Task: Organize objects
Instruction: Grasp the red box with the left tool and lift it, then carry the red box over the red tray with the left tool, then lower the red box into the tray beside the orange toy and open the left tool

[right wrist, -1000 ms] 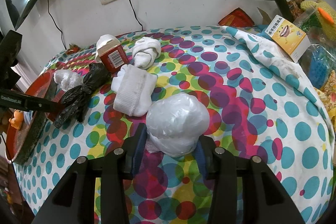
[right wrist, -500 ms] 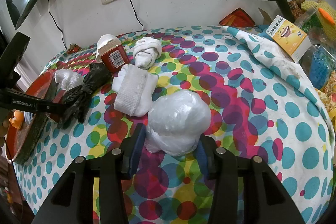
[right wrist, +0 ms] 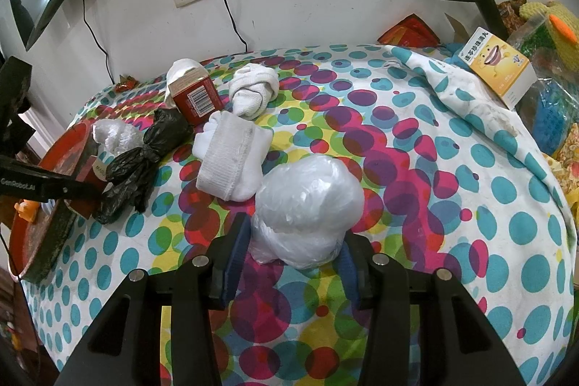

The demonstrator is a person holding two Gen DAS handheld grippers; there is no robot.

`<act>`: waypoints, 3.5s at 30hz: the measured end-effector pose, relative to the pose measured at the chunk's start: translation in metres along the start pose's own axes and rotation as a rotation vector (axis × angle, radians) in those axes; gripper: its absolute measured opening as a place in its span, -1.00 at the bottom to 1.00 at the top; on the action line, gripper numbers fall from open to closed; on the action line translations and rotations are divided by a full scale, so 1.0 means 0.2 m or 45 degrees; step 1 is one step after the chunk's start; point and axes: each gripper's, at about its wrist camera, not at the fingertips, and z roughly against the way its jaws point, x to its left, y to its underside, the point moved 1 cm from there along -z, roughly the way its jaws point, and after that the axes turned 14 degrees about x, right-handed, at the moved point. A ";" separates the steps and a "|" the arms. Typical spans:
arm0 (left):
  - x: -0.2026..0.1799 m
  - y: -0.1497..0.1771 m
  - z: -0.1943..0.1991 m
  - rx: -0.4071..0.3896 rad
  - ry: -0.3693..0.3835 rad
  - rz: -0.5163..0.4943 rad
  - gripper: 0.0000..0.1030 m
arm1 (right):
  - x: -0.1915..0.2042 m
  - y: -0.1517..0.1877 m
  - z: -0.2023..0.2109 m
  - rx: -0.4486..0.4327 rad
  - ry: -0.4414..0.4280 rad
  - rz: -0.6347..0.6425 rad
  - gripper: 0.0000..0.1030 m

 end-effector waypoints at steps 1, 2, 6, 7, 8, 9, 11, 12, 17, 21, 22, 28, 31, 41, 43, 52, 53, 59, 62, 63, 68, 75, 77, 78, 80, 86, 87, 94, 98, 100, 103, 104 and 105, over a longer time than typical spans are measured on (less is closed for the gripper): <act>0.01 0.03 0.02 -0.004 0.000 0.002 -0.42 | 0.00 0.00 0.00 0.000 -0.001 0.000 -0.15; 0.02 0.05 0.03 -0.007 0.003 0.000 -0.42 | 0.00 0.00 0.00 0.000 0.000 0.000 -0.15; 0.02 0.11 0.07 -0.028 0.006 0.005 -0.42 | 0.01 0.00 -0.01 0.001 0.006 0.003 -0.15; 0.02 0.11 0.08 -0.033 0.003 0.009 -0.42 | 0.00 0.00 -0.01 0.001 0.005 0.003 -0.15; 0.02 0.12 0.09 -0.035 -0.002 0.009 -0.42 | 0.00 0.00 -0.01 0.002 0.006 0.004 -0.15; 0.02 0.13 0.10 -0.038 -0.003 0.012 -0.42 | 0.01 0.00 -0.01 0.002 0.008 0.005 -0.15; 0.02 0.16 0.12 -0.048 -0.013 0.031 -0.42 | 0.01 0.00 -0.01 0.003 0.012 0.008 -0.14; 0.01 0.17 0.13 -0.054 -0.015 0.032 -0.42 | 0.01 0.00 -0.01 0.003 0.015 0.010 -0.14; -0.01 0.25 0.20 -0.084 -0.002 0.013 -0.42 | 0.01 0.00 -0.01 0.006 0.027 0.020 -0.13; -0.02 0.28 0.23 -0.096 -0.014 0.005 -0.42 | 0.02 0.00 -0.01 0.007 0.035 0.025 -0.13; -0.03 0.29 0.23 -0.094 -0.016 0.006 -0.42 | 0.02 0.00 -0.01 0.008 0.038 0.026 -0.13; 0.01 0.35 0.28 -0.112 -0.024 0.023 -0.42 | 0.02 0.00 -0.02 0.008 0.040 0.028 -0.13; 0.05 0.38 0.30 -0.115 -0.028 0.044 -0.42 | 0.02 0.00 -0.02 0.009 0.047 0.032 -0.12; 0.28 0.52 0.36 -0.129 -0.044 0.134 -0.42 | 0.03 0.00 -0.02 0.012 0.062 0.039 -0.12; 0.34 0.55 0.37 -0.132 -0.045 0.161 -0.41 | 0.03 0.00 -0.02 0.012 0.066 0.041 -0.12; 0.62 0.69 0.35 -0.112 -0.049 0.286 -0.42 | 0.05 0.00 -0.03 0.015 0.084 0.052 -0.11; 0.64 0.70 0.34 -0.105 -0.049 0.299 -0.42 | 0.05 0.00 -0.03 0.016 0.087 0.053 -0.11; 0.77 0.76 0.26 -0.056 -0.059 0.355 -0.41 | 0.06 0.00 -0.03 0.018 0.099 0.060 -0.10; 0.83 0.79 0.21 -0.032 -0.061 0.382 -0.41 | 0.06 0.00 -0.03 0.019 0.103 0.063 -0.10; 0.85 0.79 0.20 -0.026 -0.061 0.393 -0.41 | 0.06 0.00 -0.04 0.019 0.106 0.064 -0.10; 0.94 0.81 0.16 -0.008 -0.067 0.441 -0.42 | 0.06 0.00 -0.04 0.023 0.120 0.076 -0.09; 1.05 0.83 0.11 0.010 -0.070 0.492 -0.41 | 0.07 0.00 -0.04 0.025 0.132 0.085 -0.09; 1.08 0.83 0.10 0.016 -0.066 0.504 -0.42 | 0.07 0.00 -0.04 0.025 0.133 0.086 -0.09; 1.10 0.83 0.09 0.018 -0.064 0.512 -0.41 | 0.07 0.00 -0.04 0.025 0.134 0.087 -0.09; 1.12 0.83 0.09 0.022 -0.069 0.522 -0.41 | 0.07 0.00 -0.04 0.026 0.135 0.087 -0.08; 1.21 0.84 0.08 0.019 -0.064 0.559 -0.41 | 0.08 0.00 -0.05 0.029 0.144 0.094 -0.07; 1.22 0.84 0.09 0.019 -0.061 0.563 -0.41 | 0.08 0.00 -0.05 0.030 0.147 0.096 -0.07; 1.30 0.82 0.10 0.007 -0.088 0.588 -0.41 | 0.09 0.00 -0.05 0.034 0.166 0.107 -0.06; 1.33 0.82 0.10 -0.001 -0.080 0.603 -0.41 | 0.09 0.00 -0.05 0.035 0.170 0.110 -0.04; 1.33 0.82 0.10 -0.007 -0.093 0.600 -0.41 | 0.09 0.00 -0.05 0.034 0.168 0.107 -0.04; 1.33 0.82 0.11 -0.008 -0.123 0.596 -0.41 | 0.10 0.00 -0.05 0.034 0.167 0.106 -0.04; 1.33 0.82 0.11 -0.005 -0.123 0.595 -0.41 | 0.10 0.00 -0.05 0.034 0.168 0.107 -0.04; 1.33 0.83 0.11 -0.006 -0.122 0.596 -0.41 | 0.09 0.00 -0.06 0.034 0.170 0.108 -0.04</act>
